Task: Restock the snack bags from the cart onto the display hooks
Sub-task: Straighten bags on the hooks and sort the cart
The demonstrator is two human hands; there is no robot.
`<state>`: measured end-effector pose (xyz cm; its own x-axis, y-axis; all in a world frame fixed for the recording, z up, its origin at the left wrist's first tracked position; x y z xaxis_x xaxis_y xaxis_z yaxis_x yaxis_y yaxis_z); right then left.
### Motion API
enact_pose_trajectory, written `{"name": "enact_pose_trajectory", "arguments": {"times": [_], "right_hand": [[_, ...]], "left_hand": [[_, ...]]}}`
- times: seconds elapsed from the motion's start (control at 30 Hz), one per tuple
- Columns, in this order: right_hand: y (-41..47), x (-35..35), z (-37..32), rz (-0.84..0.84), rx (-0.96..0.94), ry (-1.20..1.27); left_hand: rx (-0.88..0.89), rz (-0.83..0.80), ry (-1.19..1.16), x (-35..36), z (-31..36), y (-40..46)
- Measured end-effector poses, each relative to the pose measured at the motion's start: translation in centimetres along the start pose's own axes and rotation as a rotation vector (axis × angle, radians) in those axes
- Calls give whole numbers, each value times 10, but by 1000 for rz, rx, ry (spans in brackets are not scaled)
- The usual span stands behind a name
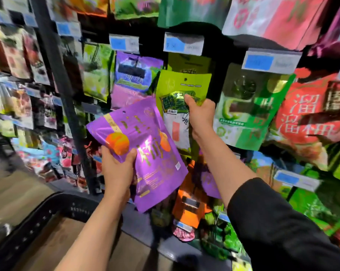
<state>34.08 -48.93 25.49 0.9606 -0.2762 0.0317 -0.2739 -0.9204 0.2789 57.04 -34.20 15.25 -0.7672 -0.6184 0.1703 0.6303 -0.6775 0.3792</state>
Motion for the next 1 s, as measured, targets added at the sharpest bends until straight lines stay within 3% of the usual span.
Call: {"name": "enact_pose_trajectory", "arguments": {"times": [0.3, 0.63, 1.0], "right_hand": [[45, 41, -12, -42, 114, 83], [54, 62, -5, 17, 221, 278], [54, 51, -20, 113, 190, 214]], "left_hand": [[-30, 110, -60, 6, -1, 29], [12, -9, -61, 9, 13, 71], [-33, -102, -159, 15, 7, 73]]}}
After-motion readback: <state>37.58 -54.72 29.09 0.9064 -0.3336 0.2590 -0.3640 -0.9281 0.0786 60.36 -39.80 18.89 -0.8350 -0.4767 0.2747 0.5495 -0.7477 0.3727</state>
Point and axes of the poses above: each hand's wrist, its own y-axis towards the middle knuckle, its own x-axis out of the palm, z = x × y, the point moved 9 cm from there along y, towards the middle knuckle, and after that the axes turned 6 degrees about x, right-handed, at the moved point
